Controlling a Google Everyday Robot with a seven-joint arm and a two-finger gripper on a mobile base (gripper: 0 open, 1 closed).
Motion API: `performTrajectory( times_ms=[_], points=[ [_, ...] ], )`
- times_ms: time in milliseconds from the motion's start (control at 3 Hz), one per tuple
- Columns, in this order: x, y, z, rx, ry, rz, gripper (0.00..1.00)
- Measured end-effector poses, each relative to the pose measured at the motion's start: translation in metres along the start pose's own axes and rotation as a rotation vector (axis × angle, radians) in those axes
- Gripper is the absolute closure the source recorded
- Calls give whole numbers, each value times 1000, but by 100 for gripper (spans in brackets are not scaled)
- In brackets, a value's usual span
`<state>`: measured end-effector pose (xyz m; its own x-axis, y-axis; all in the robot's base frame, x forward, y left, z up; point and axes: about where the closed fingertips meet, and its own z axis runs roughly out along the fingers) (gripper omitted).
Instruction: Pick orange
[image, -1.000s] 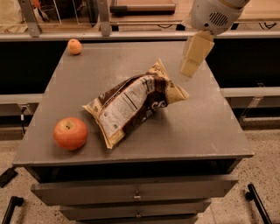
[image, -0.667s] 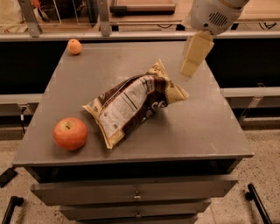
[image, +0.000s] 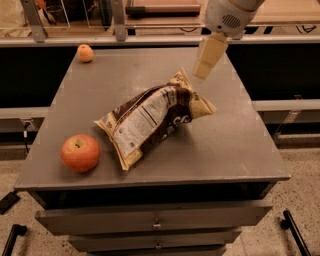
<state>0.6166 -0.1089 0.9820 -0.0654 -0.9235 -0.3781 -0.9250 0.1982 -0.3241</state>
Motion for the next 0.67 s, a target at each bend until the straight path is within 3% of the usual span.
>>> performTrajectory(
  times_ms=[333, 667],
  points=[
    [-34, -56, 27, 115, -138, 4, 0],
    [-66, -100, 44, 185, -285, 82, 0]
  ],
)
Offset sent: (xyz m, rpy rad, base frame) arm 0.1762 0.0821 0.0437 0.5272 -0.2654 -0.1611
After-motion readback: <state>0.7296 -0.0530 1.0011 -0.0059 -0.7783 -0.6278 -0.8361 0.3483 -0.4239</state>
